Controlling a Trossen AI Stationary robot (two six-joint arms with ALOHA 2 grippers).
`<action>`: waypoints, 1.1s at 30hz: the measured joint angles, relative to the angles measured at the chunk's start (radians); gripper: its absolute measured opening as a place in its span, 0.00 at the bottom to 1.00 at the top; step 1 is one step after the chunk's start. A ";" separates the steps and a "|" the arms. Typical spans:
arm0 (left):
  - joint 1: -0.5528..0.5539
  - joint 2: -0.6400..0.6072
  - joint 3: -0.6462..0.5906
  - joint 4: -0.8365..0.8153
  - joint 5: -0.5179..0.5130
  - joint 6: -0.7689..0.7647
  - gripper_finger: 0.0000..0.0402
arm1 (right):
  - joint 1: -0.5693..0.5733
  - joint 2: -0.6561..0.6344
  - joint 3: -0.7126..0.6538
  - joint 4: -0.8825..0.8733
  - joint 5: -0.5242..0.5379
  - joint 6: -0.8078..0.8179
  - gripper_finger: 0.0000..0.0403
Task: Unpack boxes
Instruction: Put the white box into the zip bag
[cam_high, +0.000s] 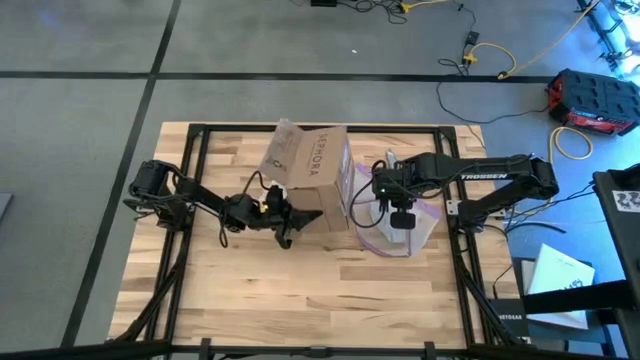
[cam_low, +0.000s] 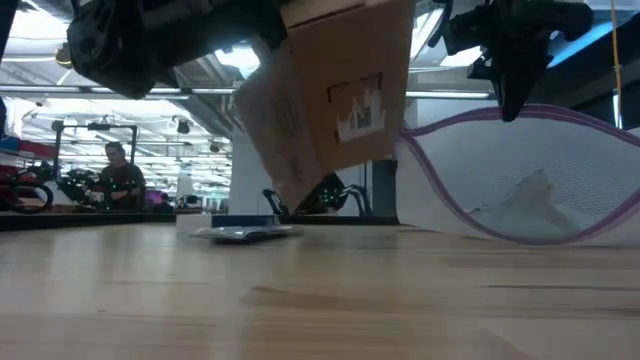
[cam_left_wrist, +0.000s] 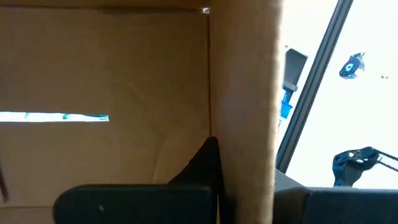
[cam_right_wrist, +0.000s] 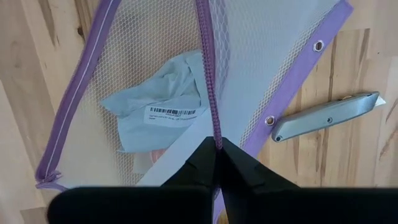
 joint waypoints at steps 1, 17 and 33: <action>-0.001 0.000 0.000 -0.004 0.000 0.000 0.00 | 0.000 0.000 0.000 0.000 0.001 0.000 0.00; -0.021 -0.002 0.016 0.007 -0.001 -0.050 0.00 | 0.000 0.000 0.000 0.003 0.004 0.002 0.00; -0.014 -0.039 0.044 -0.017 0.080 -0.045 0.00 | 0.000 0.000 0.000 0.004 0.006 0.007 0.00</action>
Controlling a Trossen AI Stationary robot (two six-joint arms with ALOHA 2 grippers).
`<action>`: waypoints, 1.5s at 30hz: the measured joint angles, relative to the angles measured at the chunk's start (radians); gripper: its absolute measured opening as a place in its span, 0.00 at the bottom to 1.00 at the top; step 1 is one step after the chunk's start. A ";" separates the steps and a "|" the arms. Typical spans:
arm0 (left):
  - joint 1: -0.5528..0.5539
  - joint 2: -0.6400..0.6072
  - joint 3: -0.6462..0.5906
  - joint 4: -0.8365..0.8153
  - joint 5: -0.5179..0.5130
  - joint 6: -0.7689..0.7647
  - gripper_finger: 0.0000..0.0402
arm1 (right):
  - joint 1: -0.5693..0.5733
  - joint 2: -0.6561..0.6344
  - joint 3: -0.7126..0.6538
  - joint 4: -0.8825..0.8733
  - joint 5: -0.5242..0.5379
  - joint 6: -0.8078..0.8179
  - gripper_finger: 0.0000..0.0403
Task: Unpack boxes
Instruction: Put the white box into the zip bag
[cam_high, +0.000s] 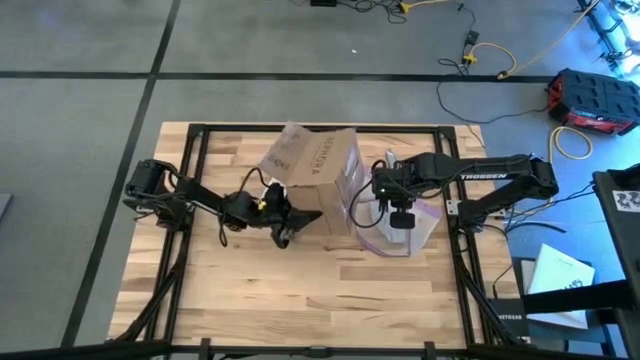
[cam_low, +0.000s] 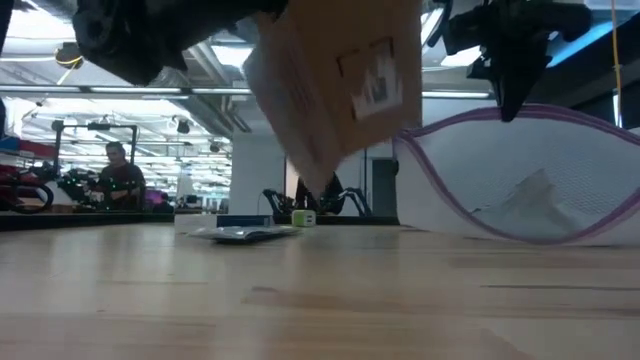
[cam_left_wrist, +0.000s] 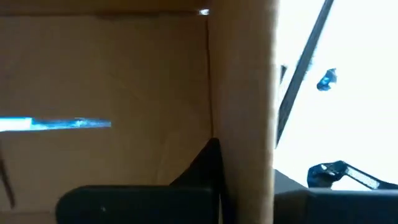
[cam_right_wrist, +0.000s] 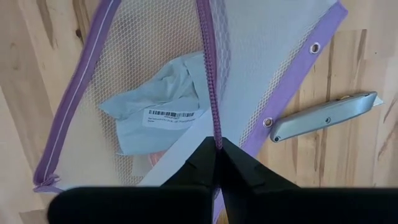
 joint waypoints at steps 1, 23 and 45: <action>-0.003 -0.006 0.000 -0.010 -0.001 0.017 0.00 | -0.001 0.000 0.000 0.002 0.000 0.000 0.00; 0.043 -0.155 -0.083 0.016 -0.053 0.082 0.00 | 0.000 0.000 0.000 -0.002 -0.009 0.002 0.00; 0.023 -0.305 0.023 -0.902 -0.085 0.244 0.00 | 0.000 0.000 0.000 -0.004 -0.030 0.004 0.00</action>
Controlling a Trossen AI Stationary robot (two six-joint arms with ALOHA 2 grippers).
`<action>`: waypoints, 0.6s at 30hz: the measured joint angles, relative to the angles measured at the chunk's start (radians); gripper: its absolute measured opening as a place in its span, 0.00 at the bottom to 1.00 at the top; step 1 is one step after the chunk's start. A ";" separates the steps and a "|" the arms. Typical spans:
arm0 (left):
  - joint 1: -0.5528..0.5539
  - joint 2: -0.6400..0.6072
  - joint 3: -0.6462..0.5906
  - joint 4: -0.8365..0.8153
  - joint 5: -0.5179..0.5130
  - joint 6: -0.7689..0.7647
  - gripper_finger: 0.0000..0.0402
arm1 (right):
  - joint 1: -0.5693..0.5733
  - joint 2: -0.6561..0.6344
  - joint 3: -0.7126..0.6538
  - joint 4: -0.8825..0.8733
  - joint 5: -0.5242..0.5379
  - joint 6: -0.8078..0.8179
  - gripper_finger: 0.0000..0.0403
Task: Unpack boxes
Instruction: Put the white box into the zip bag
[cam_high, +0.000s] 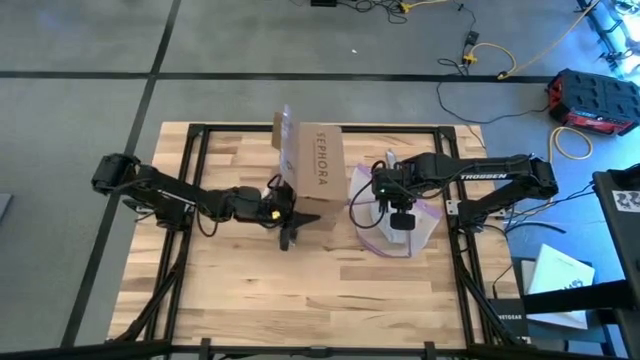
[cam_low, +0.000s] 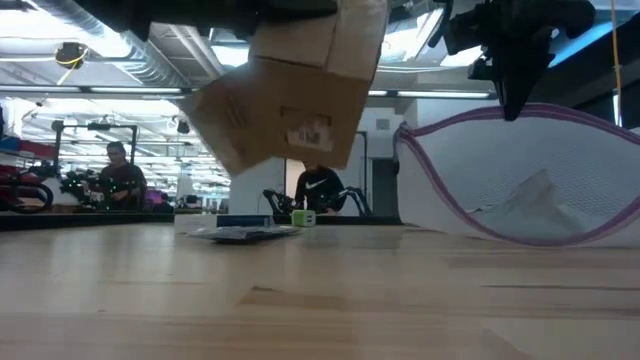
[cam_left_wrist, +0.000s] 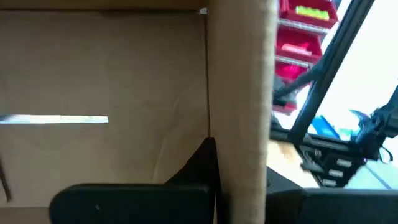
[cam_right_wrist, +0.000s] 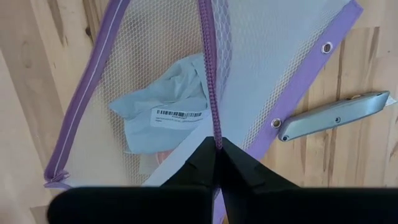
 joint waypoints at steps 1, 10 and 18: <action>0.003 -0.003 0.000 -0.006 0.000 0.005 0.00 | 0.000 0.000 0.000 -0.001 0.000 0.000 0.00; 0.008 -0.003 -0.141 0.823 0.097 0.083 0.00 | 0.000 0.000 0.000 0.000 -0.002 -0.002 0.00; 0.010 -0.010 -0.193 0.609 0.060 -0.014 0.00 | 0.000 0.000 0.000 -0.006 -0.006 -0.003 0.00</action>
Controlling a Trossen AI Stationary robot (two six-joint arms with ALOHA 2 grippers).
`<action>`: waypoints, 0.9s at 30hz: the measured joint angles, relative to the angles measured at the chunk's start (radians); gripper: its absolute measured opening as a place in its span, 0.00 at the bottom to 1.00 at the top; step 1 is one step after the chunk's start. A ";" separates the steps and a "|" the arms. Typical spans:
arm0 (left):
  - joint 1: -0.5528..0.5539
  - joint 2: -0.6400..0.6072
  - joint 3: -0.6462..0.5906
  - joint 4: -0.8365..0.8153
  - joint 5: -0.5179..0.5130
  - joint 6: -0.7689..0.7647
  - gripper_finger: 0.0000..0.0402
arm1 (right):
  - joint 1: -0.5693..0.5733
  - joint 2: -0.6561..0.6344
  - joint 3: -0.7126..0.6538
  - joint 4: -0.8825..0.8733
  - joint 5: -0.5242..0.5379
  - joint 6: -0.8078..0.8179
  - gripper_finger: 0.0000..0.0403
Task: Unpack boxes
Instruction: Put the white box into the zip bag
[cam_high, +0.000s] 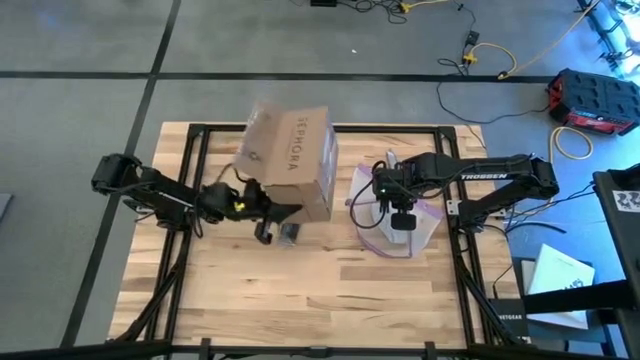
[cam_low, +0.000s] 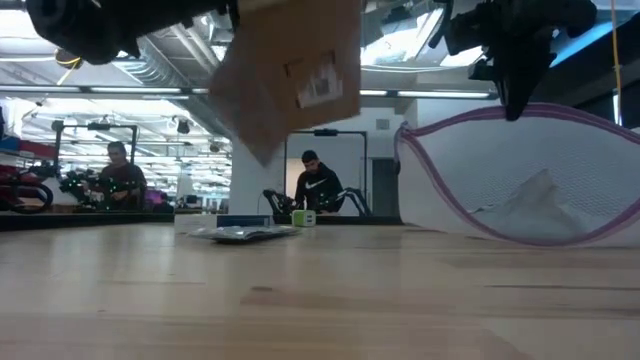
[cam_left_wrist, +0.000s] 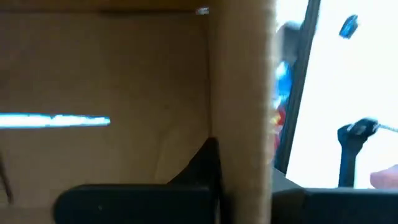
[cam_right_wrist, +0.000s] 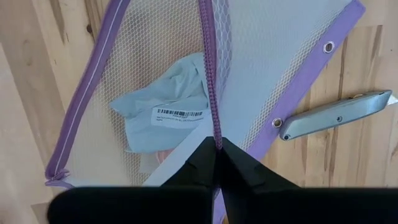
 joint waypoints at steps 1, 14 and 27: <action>0.004 -0.013 0.000 -0.070 -0.009 -0.018 0.00 | 0.000 0.000 0.000 0.001 0.000 0.000 0.00; 0.152 -0.348 0.307 -1.591 -0.172 -0.096 0.00 | 0.000 0.001 0.000 0.047 -0.016 0.000 0.00; 0.345 -0.318 0.384 -2.120 -0.001 0.083 0.00 | 0.000 0.001 0.000 0.083 -0.020 -0.007 0.00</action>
